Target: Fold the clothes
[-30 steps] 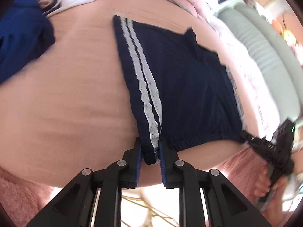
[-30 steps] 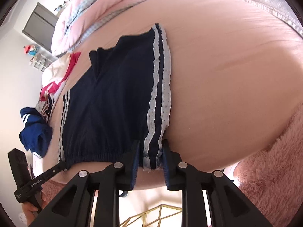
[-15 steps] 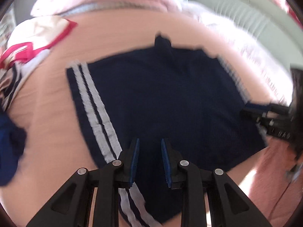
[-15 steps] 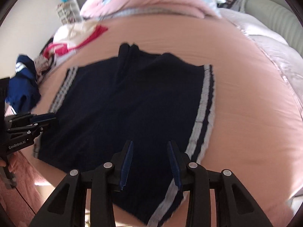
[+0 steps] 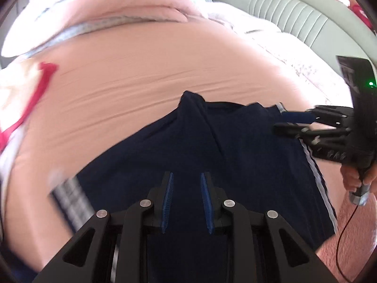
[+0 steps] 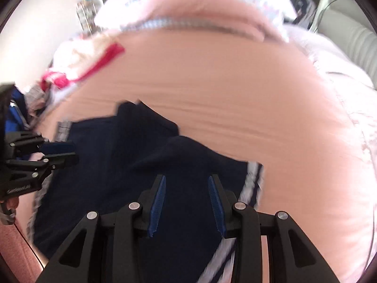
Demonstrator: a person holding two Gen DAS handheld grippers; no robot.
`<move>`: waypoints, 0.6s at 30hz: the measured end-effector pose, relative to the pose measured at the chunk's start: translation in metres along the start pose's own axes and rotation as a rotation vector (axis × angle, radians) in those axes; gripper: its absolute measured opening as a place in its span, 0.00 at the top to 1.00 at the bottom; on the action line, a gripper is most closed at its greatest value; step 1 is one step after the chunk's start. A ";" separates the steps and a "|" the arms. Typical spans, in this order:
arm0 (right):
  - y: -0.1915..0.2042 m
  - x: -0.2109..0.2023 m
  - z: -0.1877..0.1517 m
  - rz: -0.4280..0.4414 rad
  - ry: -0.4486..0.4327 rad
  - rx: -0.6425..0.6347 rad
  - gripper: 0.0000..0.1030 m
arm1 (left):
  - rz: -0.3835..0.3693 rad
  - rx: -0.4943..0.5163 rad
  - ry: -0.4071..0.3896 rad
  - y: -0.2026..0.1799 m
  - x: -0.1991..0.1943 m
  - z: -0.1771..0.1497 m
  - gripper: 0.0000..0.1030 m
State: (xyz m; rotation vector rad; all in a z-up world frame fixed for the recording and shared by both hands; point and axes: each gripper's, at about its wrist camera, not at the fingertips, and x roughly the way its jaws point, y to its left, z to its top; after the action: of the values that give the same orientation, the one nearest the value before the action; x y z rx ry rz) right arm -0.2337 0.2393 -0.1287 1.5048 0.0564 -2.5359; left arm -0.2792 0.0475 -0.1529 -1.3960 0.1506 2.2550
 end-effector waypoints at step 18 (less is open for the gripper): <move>-0.008 0.006 0.023 -0.015 -0.090 -0.037 0.64 | 0.012 -0.015 -0.031 0.028 -0.002 0.016 0.79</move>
State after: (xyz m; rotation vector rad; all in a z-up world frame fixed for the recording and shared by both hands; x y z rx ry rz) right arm -0.2582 0.2432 -0.1237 1.3798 0.1020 -2.5964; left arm -0.3043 0.0275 -0.1479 -1.3706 0.1317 2.2906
